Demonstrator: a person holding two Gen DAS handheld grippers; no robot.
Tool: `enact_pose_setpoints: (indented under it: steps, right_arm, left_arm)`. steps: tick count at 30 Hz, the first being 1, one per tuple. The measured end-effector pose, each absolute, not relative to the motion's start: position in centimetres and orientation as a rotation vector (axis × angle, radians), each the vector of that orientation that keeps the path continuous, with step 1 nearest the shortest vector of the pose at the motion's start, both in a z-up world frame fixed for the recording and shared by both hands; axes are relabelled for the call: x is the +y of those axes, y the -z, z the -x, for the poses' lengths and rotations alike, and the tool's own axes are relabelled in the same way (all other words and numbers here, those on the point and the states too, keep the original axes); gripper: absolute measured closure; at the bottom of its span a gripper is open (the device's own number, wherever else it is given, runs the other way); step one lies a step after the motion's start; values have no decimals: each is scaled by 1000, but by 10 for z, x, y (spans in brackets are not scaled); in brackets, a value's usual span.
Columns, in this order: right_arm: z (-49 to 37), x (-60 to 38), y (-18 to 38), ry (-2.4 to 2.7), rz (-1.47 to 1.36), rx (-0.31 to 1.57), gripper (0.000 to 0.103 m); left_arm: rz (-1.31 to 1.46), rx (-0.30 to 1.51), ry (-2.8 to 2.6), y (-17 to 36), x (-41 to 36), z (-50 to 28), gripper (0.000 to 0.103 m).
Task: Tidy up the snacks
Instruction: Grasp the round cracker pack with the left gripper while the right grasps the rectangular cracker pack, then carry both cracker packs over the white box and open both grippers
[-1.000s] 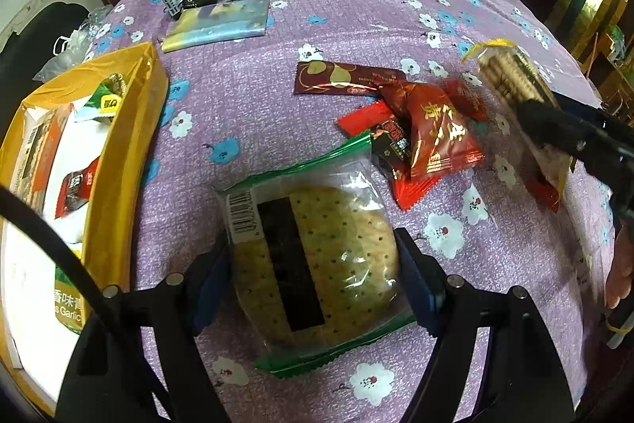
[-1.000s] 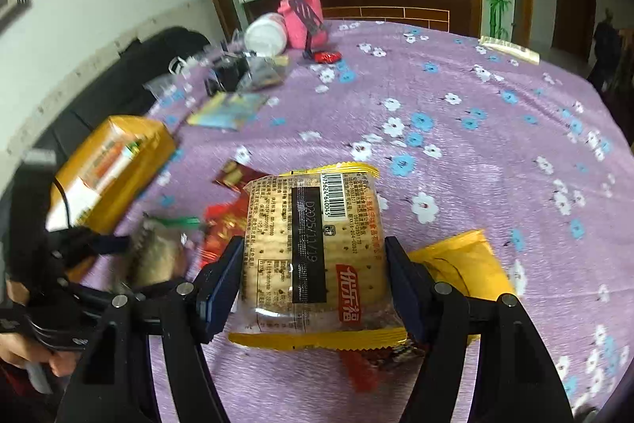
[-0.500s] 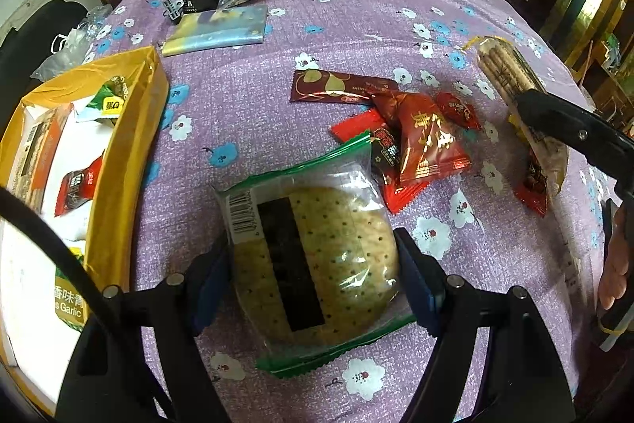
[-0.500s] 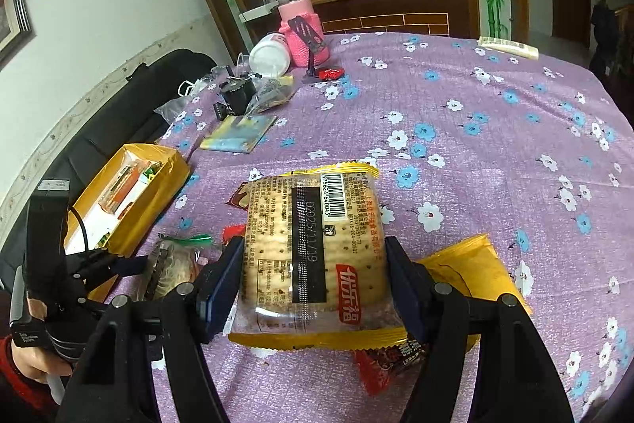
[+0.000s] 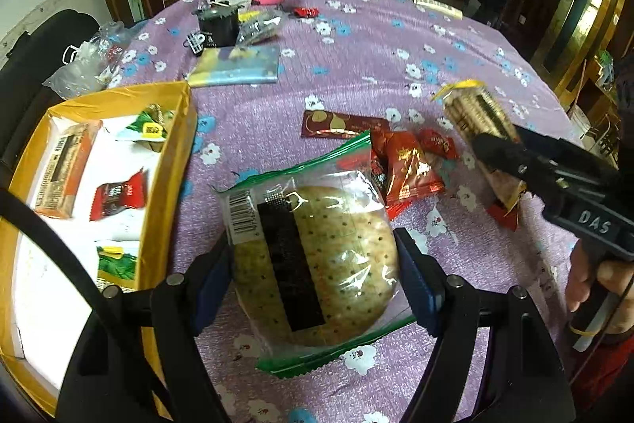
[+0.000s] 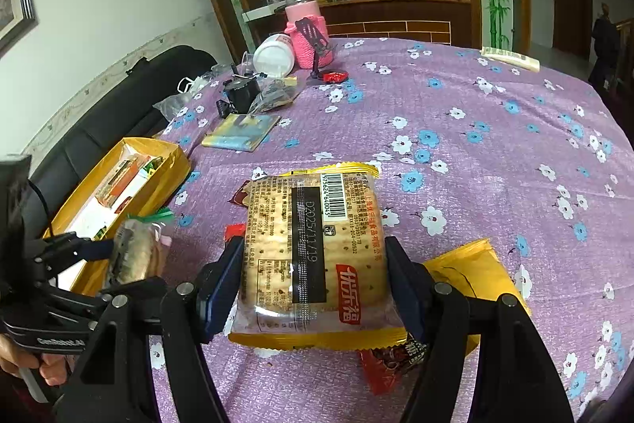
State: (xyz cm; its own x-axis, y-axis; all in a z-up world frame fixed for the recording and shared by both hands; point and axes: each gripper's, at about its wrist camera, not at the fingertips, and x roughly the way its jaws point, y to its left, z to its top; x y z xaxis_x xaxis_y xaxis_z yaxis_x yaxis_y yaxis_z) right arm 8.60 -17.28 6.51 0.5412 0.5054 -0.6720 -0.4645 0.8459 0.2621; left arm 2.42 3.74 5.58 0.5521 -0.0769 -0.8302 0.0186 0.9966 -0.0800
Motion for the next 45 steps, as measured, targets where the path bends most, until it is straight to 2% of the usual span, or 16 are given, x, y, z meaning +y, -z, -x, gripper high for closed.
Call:
enact_pose_setpoints:
  steps: [20, 35, 45]
  right_arm:
    - [-66, -133, -90, -544, 27, 781, 35]
    - [-40, -62, -108, -722, 69, 775, 35]
    - [-20, -5, -103, -890, 89, 826, 35]
  left_arm:
    - [95, 881, 28, -107, 98, 19, 26]
    - [216, 908, -184, -113, 217, 47, 26]
    - [303, 963, -270, -111, 288, 27, 26]
